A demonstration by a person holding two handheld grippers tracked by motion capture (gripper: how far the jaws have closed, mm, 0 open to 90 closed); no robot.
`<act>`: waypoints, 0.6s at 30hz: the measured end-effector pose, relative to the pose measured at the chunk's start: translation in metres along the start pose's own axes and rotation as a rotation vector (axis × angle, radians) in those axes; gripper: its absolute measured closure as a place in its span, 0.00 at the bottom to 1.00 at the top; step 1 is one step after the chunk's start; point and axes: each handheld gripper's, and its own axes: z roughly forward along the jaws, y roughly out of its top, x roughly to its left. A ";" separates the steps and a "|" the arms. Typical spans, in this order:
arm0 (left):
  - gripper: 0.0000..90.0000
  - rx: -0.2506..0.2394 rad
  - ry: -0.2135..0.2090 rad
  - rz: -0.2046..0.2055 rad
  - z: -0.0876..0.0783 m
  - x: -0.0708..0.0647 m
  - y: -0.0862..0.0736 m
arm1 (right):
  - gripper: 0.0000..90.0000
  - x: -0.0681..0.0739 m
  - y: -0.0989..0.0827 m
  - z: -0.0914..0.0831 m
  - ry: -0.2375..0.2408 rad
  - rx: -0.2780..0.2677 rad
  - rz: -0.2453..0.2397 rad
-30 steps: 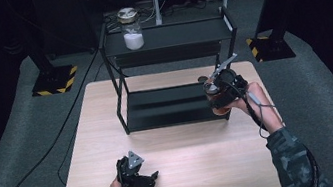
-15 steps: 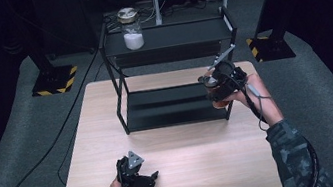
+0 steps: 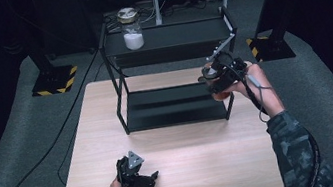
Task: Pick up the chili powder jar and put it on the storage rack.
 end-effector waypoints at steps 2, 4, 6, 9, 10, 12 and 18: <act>0.00 0.000 0.001 0.001 0.000 0.000 0.000 | 0.34 0.000 0.004 -0.002 -0.004 0.005 0.001; 0.00 0.000 0.000 0.001 0.000 0.000 0.000 | 0.34 -0.001 0.007 -0.005 -0.006 0.007 -0.001; 0.00 0.000 0.000 0.001 0.000 0.000 0.000 | 0.34 -0.001 0.011 -0.007 -0.011 0.011 -0.006; 0.00 0.000 0.000 0.001 0.000 0.000 0.000 | 0.34 -0.001 0.016 -0.010 -0.016 0.011 -0.007; 0.00 0.000 0.000 0.001 0.000 0.000 0.000 | 0.34 -0.001 0.017 -0.011 -0.017 0.011 -0.008; 0.00 0.000 0.000 0.001 0.000 0.000 0.000 | 0.34 -0.001 0.020 -0.012 -0.021 0.015 -0.008; 0.00 0.000 0.000 0.001 0.000 0.000 0.000 | 0.34 -0.003 0.028 -0.014 -0.030 0.024 -0.012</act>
